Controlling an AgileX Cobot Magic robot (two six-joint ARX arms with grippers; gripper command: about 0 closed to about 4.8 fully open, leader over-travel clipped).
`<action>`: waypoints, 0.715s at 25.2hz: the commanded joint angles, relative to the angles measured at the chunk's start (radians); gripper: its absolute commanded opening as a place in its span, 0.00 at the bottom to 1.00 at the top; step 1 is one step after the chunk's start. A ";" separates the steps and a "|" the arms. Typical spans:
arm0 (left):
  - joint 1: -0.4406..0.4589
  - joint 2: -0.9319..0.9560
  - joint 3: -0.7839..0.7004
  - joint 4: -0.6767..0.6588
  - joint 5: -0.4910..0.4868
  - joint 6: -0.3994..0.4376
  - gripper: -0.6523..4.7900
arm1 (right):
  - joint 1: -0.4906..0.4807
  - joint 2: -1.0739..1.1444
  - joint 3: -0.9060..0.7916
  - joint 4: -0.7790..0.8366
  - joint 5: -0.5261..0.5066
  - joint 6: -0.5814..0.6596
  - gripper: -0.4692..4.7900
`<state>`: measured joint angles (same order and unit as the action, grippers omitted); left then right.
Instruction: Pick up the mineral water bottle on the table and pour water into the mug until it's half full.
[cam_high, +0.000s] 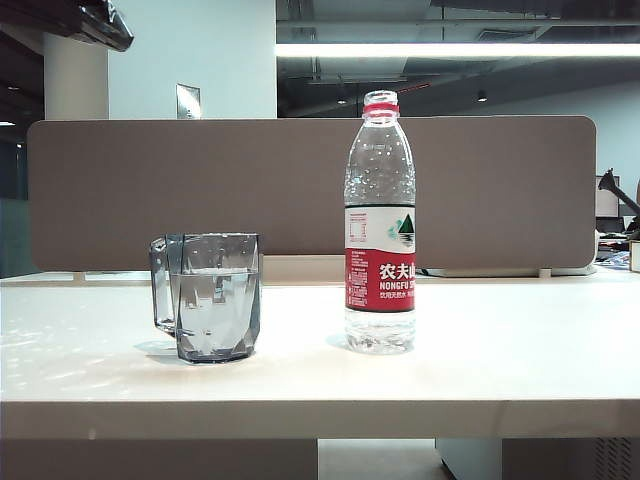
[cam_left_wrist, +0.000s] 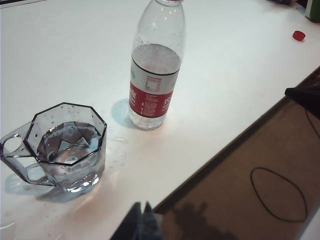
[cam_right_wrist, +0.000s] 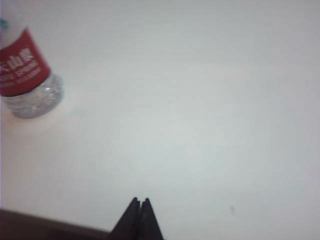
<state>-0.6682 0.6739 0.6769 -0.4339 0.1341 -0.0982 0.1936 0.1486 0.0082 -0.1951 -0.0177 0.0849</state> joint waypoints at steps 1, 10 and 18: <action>-0.001 -0.001 0.007 0.010 0.001 0.005 0.12 | -0.002 -0.053 -0.007 0.011 0.019 -0.008 0.08; -0.001 -0.002 0.007 0.010 0.001 0.005 0.12 | -0.126 -0.148 -0.007 0.012 0.020 -0.011 0.09; -0.001 -0.001 0.007 0.010 0.001 0.005 0.12 | -0.133 -0.148 -0.007 0.013 0.019 -0.011 0.09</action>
<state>-0.6682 0.6739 0.6769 -0.4339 0.1341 -0.0982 0.0620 0.0013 0.0082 -0.1936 -0.0006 0.0772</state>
